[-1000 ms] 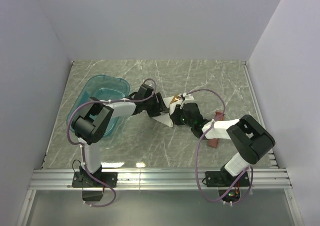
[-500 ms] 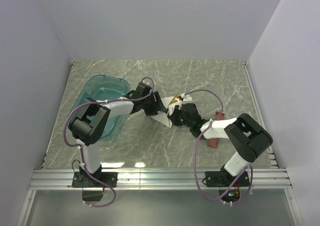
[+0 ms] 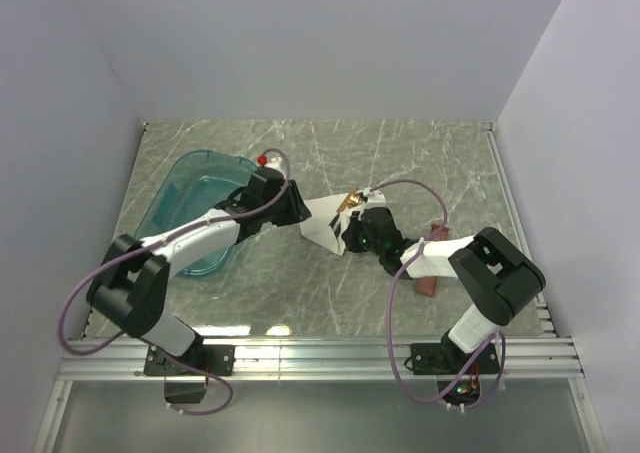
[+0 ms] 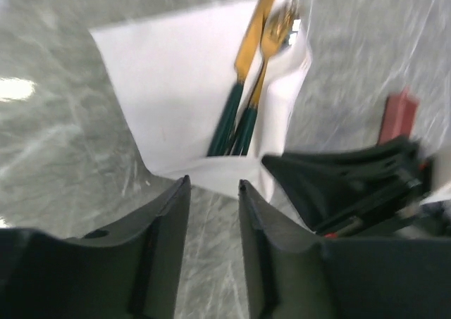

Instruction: Place the utensils on the paper napkin and roll it up

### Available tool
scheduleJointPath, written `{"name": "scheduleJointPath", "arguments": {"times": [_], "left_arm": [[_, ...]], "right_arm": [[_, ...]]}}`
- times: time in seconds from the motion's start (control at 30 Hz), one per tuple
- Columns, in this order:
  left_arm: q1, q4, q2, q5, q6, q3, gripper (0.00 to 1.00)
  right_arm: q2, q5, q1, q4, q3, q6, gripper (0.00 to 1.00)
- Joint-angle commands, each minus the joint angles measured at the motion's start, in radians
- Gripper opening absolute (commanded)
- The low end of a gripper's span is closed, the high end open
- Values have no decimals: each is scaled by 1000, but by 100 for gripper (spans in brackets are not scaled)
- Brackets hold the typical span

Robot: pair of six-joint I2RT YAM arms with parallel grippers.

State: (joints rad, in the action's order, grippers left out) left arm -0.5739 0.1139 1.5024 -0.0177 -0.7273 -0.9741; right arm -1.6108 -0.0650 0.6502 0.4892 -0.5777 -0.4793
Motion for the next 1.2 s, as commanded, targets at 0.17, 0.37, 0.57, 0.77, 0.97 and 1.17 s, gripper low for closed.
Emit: {"name": "scheduleJointPath", "arguments": {"times": [0.17,0.37,0.57,0.77,0.97,1.17], "left_arm": [[-23,-189,231,-297,26,-12,31],[-29,-223,300,-306,19,-21,32],[-50,-247,326,-333,5,-47,33],[-63,-230,335,-332,8,-86,34],[-63,-227,378,-317,15,-92,33],[-63,-209,403,-280,34,-115,33]], "right_arm": [[52,-56,-6,-18,-7,7,12],[74,-78,-15,-27,12,5,8],[109,-88,-57,-47,36,5,7],[121,-140,-87,-109,35,1,6],[120,-82,-92,-89,33,7,7],[126,22,-90,-40,29,10,19]]}}
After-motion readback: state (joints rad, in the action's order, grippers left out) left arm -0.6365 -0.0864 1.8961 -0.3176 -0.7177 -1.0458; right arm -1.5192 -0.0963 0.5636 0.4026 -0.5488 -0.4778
